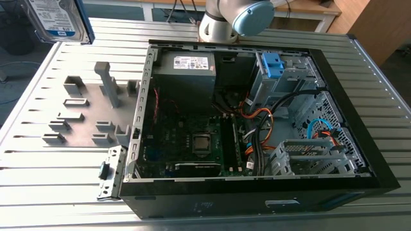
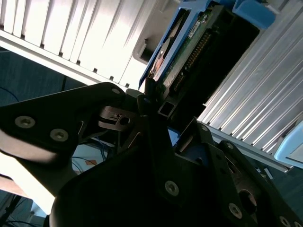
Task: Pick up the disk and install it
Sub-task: 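Pick up the disk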
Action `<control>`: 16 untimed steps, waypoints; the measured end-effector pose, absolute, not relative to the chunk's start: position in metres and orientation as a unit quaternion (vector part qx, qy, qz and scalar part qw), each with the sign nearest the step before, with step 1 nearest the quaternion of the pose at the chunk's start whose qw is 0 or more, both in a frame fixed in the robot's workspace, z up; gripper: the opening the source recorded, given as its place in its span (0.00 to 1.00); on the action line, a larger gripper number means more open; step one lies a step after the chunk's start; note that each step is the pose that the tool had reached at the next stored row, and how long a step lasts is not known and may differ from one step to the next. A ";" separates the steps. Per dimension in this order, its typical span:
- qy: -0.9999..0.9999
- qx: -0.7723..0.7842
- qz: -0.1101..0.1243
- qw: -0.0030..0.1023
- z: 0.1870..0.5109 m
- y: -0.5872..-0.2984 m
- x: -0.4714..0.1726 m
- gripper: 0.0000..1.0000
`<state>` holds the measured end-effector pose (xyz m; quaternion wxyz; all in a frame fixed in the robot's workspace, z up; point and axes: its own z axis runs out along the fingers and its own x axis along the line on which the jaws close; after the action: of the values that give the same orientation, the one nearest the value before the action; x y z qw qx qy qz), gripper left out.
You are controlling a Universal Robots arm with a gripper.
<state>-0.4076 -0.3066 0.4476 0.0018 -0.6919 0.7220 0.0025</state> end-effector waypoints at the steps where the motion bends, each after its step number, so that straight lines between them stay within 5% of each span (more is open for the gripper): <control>1: 0.722 -0.692 0.002 0.002 0.448 -0.307 -0.408 0.36; 16: 0.722 -0.692 0.003 0.002 0.459 -0.307 -0.408 0.36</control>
<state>-0.4076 -0.3066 0.4590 0.0018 -0.6919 0.7220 0.0025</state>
